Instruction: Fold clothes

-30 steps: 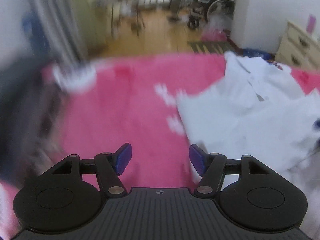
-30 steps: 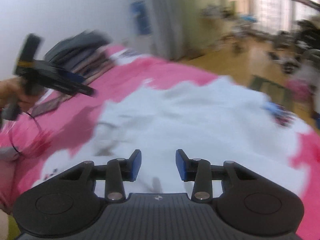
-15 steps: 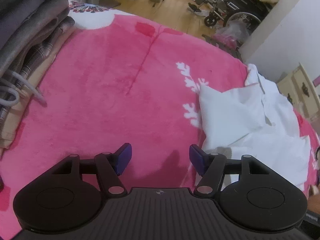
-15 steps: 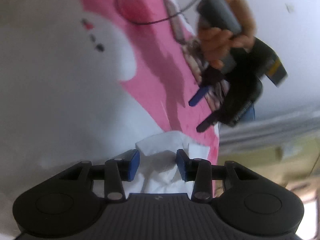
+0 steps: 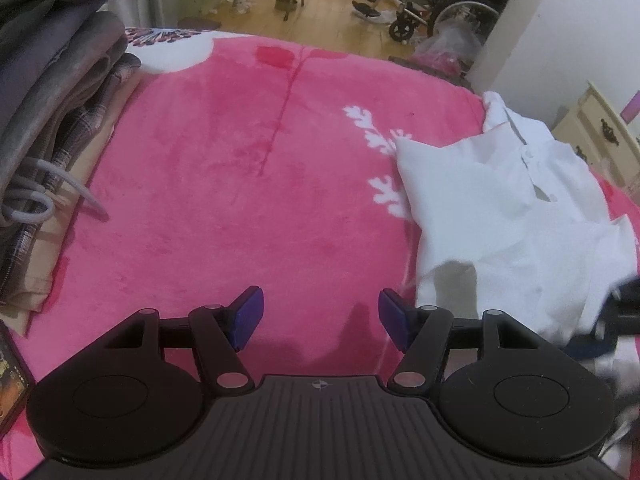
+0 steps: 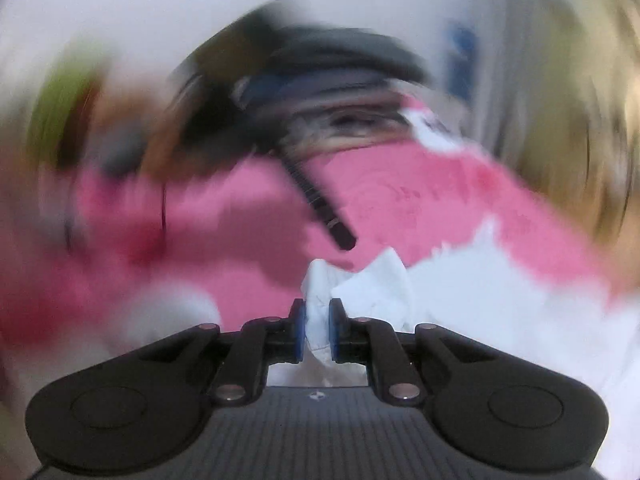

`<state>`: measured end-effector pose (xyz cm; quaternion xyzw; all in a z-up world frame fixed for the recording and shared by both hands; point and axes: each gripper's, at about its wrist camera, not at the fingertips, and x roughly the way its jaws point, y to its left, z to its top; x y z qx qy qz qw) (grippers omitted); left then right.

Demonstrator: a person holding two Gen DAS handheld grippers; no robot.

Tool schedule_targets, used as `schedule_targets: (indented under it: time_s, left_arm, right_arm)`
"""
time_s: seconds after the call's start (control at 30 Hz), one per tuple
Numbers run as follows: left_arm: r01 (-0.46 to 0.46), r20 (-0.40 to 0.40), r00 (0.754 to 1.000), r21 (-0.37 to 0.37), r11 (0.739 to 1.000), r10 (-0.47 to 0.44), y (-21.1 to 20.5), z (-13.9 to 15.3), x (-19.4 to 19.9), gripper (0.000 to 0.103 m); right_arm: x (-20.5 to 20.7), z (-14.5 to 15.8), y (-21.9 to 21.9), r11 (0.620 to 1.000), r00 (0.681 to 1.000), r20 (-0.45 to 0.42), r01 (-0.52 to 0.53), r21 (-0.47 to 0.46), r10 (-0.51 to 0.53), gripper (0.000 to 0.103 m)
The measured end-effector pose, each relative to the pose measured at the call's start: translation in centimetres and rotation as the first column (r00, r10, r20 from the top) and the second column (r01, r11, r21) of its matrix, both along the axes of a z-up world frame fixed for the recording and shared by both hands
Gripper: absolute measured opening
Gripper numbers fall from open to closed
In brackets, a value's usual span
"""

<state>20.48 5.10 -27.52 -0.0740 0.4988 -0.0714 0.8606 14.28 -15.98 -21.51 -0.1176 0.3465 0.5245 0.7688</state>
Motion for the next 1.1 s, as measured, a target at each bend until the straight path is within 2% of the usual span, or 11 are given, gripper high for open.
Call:
schedule_targets:
  time_s: [0.07, 0.17, 0.2, 0.27, 0.37, 0.43, 0.6, 0.77, 0.9, 1.0, 1.1]
  left_arm:
    - [-0.004, 0.0, 1.0, -0.007, 1.0, 0.004, 0.0, 0.0, 0.0, 0.064]
    - [0.005, 0.001, 1.0, -0.011, 1.0, -0.005, -0.3, -0.2, -0.1, 0.064]
    - [0.009, 0.0, 1.0, -0.011, 1.0, -0.009, -0.4, -0.3, -0.2, 0.064]
    - [0.029, 0.005, 1.0, -0.01, 1.0, -0.029, -0.7, -0.3, -0.3, 0.064]
    - [0.068, 0.013, 0.998, 0.006, 0.998, -0.068, -1.3, -0.2, -0.7, 0.064]
    - [0.073, 0.02, 0.997, 0.023, 0.997, -0.073, -1.5, -0.1, -0.9, 0.064]
    - [0.047, 0.089, 0.995, 0.069, 0.997, -0.053, -1.4, 1.5, -2.0, 0.064]
    - [0.123, 0.275, 0.951, 0.091, 0.988, -0.144, -2.9, 5.8, -5.4, 0.064]
    - [0.373, 0.283, 0.889, 0.009, 0.928, -0.36, -7.1, 6.7, -6.1, 0.066]
    - [0.444, 0.226, 0.867, 0.055, 0.894, -0.444, -11.3, 4.6, -4.9, 0.066]
    - [0.409, 0.158, 0.889, 0.15, 0.9, -0.43, -14.0, 1.6, -2.7, 0.066]
  right_arm:
    - [4.4, -0.5, -1.5, 0.982, 0.953, -0.288, 0.138, 0.126, -0.097, 0.014]
    - [8.6, -3.4, -3.7, 0.936, 0.799, -0.57, 0.324, 0.141, -0.191, 0.032]
    - [9.3, -3.9, -4.5, 0.919, 0.771, -0.598, 0.369, 0.139, -0.219, 0.047]
    - [10.6, -4.9, -6.0, 0.881, 0.713, -0.647, 0.454, 0.131, -0.271, 0.049]
    - [11.0, -4.2, -8.5, 0.826, 0.686, -0.661, 0.536, 0.175, -0.305, 0.048]
    - [11.0, -3.2, -9.4, 0.828, 0.724, -0.615, 0.526, 0.196, -0.314, 0.048]
    - [8.3, 0.3, -8.1, 0.938, 0.901, -0.311, 0.338, 0.072, -0.301, 0.048]
    - [4.3, 2.4, -11.5, 0.946, 0.948, -0.099, 0.286, -0.152, -0.302, 0.047]
    - [1.8, 2.8, -16.7, 0.864, 0.901, 0.056, 0.43, -0.263, -0.431, 0.045]
    - [0.5, 2.4, -20.5, 0.785, 0.825, 0.157, 0.564, -0.256, -0.543, 0.042]
    - [0.9, 1.7, -22.1, 0.752, 0.778, 0.176, 0.628, -0.201, -0.603, 0.039]
